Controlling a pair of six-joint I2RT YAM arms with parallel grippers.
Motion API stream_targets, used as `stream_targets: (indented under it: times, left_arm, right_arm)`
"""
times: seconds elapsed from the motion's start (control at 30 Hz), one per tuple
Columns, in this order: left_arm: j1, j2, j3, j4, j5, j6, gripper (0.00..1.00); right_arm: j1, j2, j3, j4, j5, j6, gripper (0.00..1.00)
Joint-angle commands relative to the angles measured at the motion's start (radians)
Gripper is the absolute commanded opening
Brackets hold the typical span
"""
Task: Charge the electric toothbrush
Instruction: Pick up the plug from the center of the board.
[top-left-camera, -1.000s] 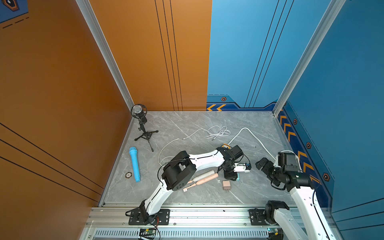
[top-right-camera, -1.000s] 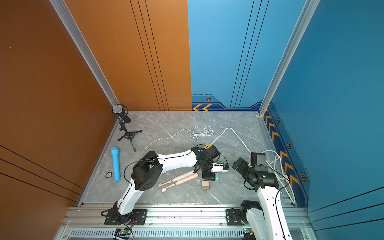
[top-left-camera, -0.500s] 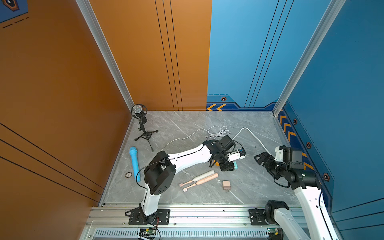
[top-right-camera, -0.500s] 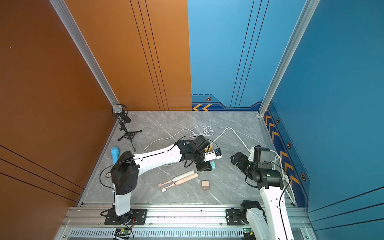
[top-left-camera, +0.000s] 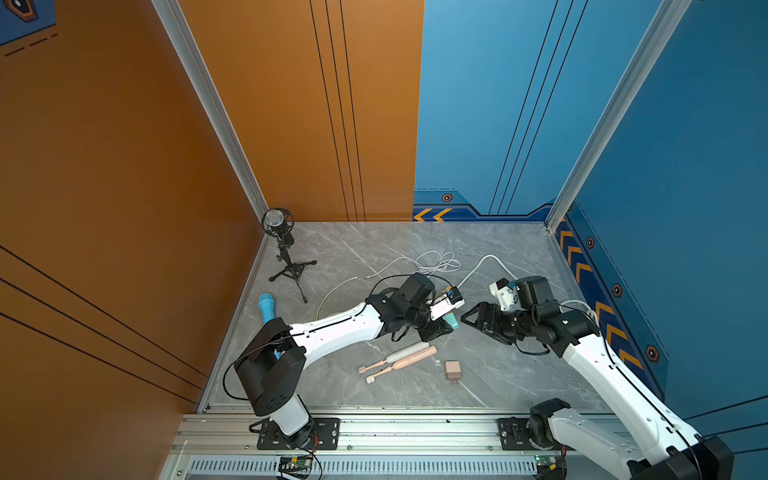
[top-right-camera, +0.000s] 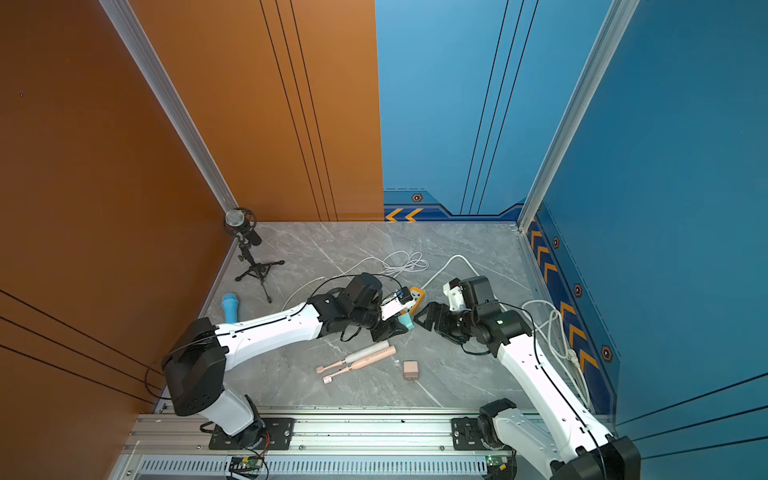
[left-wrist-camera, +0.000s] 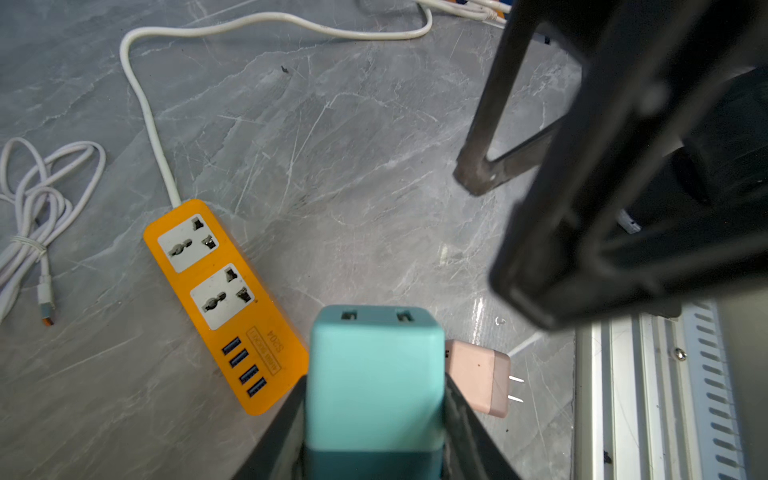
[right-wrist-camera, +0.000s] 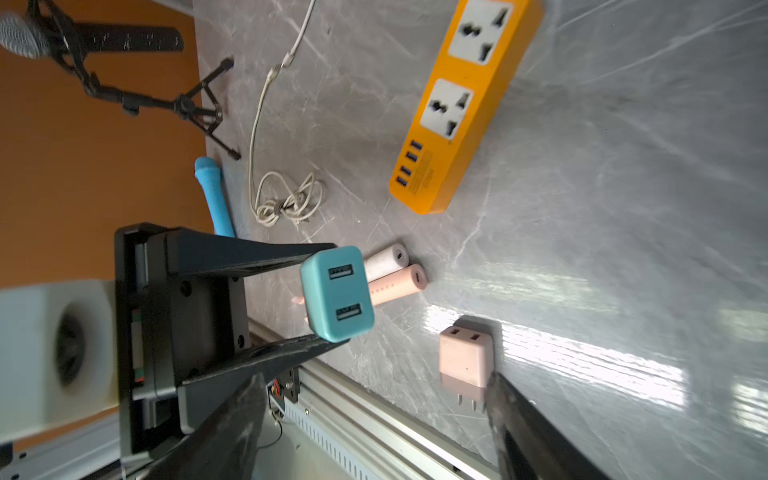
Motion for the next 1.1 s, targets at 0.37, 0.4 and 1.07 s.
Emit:
stream_targets:
  times: [0.37,0.4,1.07]
  left_arm:
    - [0.008,-0.076,-0.051,0.148,0.077,-0.035,0.01]
    - [0.010,-0.078,-0.052,0.150,0.074,-0.036,0.01]
    - [0.014,-0.078,-0.044,0.190,0.024,-0.053,0.02]
  right_arm:
    - [0.062,0.071,0.006,0.284,-0.094,0.120,0.59]
    - [0.060,0.069,0.004,0.283,-0.093,0.120,0.57]
    - [0.033,0.053,-0.009,0.279,-0.097,0.119,0.21]
